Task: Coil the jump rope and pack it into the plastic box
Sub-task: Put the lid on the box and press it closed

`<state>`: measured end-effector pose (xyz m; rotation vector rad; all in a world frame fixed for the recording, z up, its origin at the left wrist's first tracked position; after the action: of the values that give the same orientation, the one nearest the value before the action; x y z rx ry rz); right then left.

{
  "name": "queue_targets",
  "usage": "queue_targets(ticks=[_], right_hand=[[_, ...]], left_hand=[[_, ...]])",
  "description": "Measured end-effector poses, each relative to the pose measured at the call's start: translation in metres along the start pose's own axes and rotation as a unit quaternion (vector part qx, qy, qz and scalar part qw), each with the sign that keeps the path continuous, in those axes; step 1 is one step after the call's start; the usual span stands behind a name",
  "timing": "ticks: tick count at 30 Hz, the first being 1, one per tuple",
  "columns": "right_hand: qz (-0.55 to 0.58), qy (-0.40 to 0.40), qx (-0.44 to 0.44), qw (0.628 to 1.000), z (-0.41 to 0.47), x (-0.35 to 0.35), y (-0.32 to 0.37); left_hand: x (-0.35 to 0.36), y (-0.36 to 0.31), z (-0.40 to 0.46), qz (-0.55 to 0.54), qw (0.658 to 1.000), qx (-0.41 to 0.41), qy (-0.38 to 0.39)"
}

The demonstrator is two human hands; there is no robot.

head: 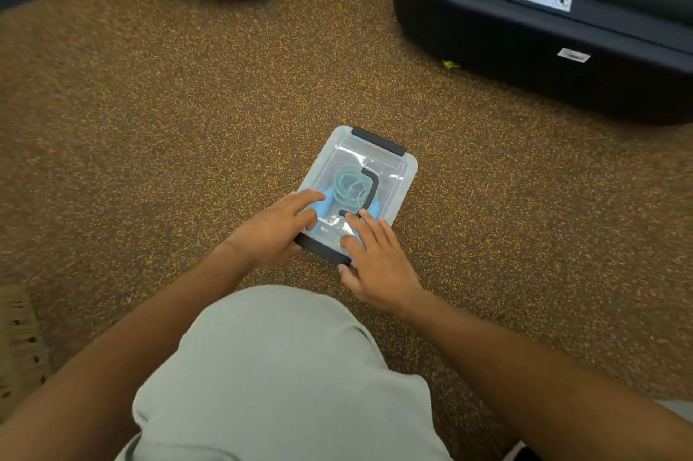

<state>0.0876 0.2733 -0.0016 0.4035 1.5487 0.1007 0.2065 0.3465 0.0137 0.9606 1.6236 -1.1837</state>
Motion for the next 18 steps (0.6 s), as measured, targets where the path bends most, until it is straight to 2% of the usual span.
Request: queue_targets(ticks=[6,18], right_hand=[[-0.02,0.015,0.018,1.0,0.0044,-0.0006,0.0041],[0.038,0.003,0.038,0.999,0.0071,-0.0064,0.0006]], left_hand=[[-0.0007,0.0032,0.0031,-0.03,1.0,0.005,0.004],[-0.002,0.0091,0.0074,-0.066,0.998,-0.014,0.013]])
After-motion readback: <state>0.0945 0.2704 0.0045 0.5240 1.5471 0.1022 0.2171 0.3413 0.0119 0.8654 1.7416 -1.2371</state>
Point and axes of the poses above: each hand's wrist, its own z-axis towards the middle knuckle, its own x-axis out of the palm, y = z × x, the point moved 10 cm from there along z, towards the middle knuckle, and after that the axes turned 5 degrees about -y, right-handed, at the moved point
